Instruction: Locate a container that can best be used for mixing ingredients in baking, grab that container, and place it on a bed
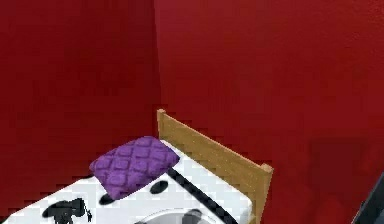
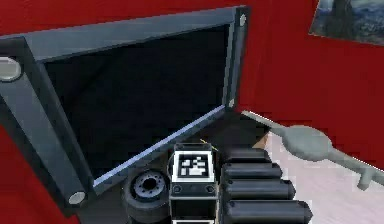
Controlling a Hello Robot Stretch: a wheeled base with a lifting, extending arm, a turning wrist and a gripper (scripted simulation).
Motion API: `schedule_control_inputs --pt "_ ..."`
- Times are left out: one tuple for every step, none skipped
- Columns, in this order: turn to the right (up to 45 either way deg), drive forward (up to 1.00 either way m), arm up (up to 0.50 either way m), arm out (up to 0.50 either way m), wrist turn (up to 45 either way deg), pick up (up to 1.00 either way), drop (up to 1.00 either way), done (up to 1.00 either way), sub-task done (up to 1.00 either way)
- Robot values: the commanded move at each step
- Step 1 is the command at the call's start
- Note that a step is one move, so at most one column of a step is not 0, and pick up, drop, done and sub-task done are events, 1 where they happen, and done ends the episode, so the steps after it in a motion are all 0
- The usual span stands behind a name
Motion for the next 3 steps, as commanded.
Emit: schedule_control_inputs --pt "-45.0 0.00 0.00 0.00 0.0 0.00 0.00 0.00 0.00" --pt "-45.0 0.00 0.00 0.00 0.0 0.00 0.00 0.00 0.00" --pt "-45.0 0.00 0.00 0.00 0.0 0.00 0.00 0.00 0.00"
